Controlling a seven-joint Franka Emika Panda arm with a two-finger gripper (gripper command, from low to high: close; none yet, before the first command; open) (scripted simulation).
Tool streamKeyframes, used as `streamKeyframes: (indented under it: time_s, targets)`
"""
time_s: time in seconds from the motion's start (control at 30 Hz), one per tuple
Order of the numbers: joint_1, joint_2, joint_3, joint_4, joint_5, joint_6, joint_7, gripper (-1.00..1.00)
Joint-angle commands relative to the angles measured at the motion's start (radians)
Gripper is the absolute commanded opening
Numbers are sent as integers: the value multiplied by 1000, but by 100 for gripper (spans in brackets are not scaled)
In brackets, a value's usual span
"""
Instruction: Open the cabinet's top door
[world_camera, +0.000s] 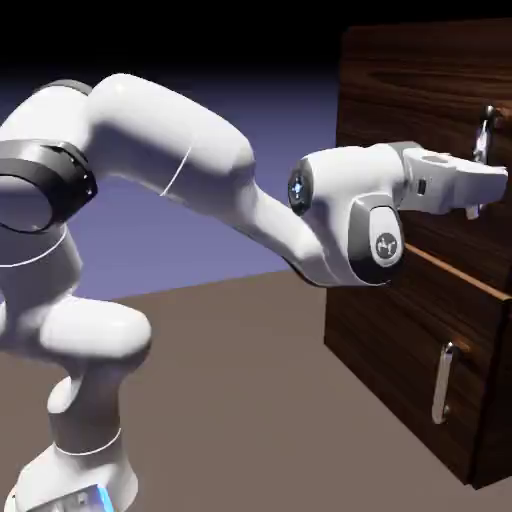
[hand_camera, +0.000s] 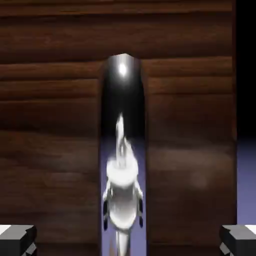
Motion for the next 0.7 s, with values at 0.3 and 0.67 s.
streamKeyframes:
  time_s: [0.3, 0.67]
  targets:
    - [-162, 28, 160, -64, 101, 12, -60, -100]
    - [-540, -10, 550, -221, 308, 14, -215, -100]
